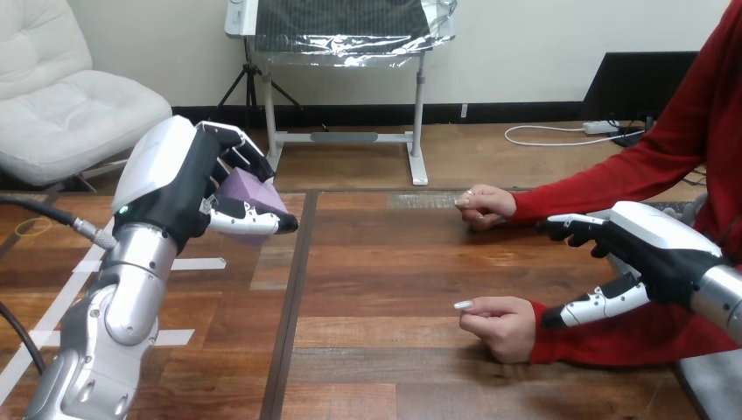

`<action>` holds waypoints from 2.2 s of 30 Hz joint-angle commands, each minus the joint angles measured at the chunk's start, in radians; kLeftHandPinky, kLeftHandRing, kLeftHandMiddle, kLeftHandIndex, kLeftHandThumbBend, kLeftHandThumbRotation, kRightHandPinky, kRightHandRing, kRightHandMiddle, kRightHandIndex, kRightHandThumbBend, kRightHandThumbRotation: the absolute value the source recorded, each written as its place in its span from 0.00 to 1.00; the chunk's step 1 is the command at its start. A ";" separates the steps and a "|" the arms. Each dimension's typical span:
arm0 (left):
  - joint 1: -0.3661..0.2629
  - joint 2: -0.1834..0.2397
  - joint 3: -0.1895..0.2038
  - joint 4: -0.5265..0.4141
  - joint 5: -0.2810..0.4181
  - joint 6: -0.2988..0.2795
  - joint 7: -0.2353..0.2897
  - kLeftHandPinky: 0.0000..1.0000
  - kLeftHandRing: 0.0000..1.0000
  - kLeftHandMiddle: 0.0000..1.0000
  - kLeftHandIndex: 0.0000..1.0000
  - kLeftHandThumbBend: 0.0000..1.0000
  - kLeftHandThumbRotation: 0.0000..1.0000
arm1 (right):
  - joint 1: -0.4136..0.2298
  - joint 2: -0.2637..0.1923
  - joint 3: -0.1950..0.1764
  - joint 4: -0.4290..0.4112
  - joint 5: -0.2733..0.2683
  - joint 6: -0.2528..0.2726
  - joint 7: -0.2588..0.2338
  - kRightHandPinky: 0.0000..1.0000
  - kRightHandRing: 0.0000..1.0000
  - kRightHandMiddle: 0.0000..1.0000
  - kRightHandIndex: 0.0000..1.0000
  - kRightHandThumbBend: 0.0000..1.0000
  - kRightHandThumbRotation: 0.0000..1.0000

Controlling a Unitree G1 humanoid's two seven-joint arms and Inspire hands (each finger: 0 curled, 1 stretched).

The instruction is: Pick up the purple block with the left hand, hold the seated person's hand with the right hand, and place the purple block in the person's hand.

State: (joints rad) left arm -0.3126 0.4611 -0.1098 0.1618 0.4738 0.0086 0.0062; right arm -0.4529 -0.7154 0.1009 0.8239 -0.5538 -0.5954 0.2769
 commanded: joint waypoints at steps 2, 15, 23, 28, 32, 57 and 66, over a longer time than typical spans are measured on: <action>-0.039 0.007 0.036 -0.058 -0.013 0.003 -0.001 0.37 0.38 0.44 0.43 0.73 0.00 | -0.134 -0.043 0.041 0.043 -0.020 -0.034 -0.025 0.83 0.85 0.86 0.88 1.00 0.43; -0.044 0.004 0.042 -0.049 -0.009 0.000 0.003 0.36 0.38 0.43 0.43 0.74 0.00 | -0.175 -0.046 0.105 0.120 -0.052 -0.018 -0.018 0.84 0.83 0.85 0.86 1.00 0.41; -0.048 0.000 0.046 -0.051 -0.018 0.009 -0.003 0.36 0.38 0.44 0.43 0.75 0.00 | -0.194 -0.041 0.140 0.160 -0.064 0.004 -0.007 0.84 0.83 0.84 0.85 1.00 0.39; -0.050 -0.001 0.047 -0.053 -0.023 0.013 -0.007 0.36 0.38 0.44 0.43 0.75 0.00 | -0.199 -0.030 0.153 0.177 -0.057 0.036 0.008 0.81 0.83 0.84 0.84 1.00 0.37; -0.053 0.000 0.046 -0.050 -0.027 0.011 -0.007 0.36 0.38 0.44 0.43 0.75 0.00 | -0.197 -0.020 0.162 0.174 -0.053 0.070 0.022 0.78 0.83 0.84 0.84 1.00 0.34; -0.059 -0.001 0.042 -0.050 -0.036 0.006 -0.003 0.36 0.37 0.43 0.42 0.76 0.00 | -0.198 0.020 0.258 0.165 -0.105 0.203 0.013 0.59 0.77 0.81 0.81 1.00 0.19; -0.060 0.001 0.042 -0.047 -0.037 -0.006 0.001 0.35 0.36 0.42 0.42 0.77 0.00 | -0.199 0.031 0.308 0.184 -0.156 0.182 -0.054 0.54 0.72 0.77 0.77 1.00 0.16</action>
State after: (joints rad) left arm -0.3129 0.4560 -0.0955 0.1522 0.4413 0.0230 -0.0066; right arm -0.6070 -0.7127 0.3596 0.9995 -0.6701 -0.4009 0.2667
